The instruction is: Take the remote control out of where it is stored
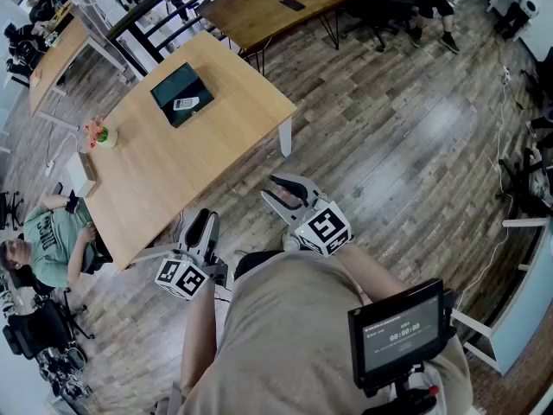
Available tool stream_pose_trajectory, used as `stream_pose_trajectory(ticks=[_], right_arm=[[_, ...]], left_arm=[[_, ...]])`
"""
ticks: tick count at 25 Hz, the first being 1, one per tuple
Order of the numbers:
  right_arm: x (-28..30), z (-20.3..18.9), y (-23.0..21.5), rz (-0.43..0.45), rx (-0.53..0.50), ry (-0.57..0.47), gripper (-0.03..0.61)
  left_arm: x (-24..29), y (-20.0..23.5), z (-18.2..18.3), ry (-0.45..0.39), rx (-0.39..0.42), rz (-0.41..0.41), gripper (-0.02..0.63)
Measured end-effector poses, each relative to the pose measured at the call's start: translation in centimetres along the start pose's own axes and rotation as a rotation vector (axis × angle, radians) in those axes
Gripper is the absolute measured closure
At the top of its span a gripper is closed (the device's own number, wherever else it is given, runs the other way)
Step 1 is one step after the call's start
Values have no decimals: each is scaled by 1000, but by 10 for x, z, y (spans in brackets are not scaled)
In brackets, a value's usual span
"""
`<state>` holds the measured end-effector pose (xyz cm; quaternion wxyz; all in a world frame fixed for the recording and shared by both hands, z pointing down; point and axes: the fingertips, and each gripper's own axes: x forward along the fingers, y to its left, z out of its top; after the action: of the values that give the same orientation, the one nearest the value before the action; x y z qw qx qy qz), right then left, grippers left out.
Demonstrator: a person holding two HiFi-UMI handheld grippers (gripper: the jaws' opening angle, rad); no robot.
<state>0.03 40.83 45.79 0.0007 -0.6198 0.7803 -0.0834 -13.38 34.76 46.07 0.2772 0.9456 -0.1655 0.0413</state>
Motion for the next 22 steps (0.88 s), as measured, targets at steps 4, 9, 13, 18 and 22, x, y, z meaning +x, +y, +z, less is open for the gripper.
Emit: stream_pose_trajectory(ticks=[4,9,13,18,22], right_arm=[[-2,4,-5,-25,15,-4,449],[-3,11,-4,-9,55,-37,449],[-4,23,-5,13,102,-77,445],[-7,26,-13,14,101,-79,445],[1,26,-21,11,109,-92,445]], left_arm=[[6,2,4,18,-1,-12,477],[8,6,8,26,-3,-17,477],[14,11,12,38,-10,-19,477],[18,12,17,53,-9,-9,477],[14,18,21,65,-8,25,477]])
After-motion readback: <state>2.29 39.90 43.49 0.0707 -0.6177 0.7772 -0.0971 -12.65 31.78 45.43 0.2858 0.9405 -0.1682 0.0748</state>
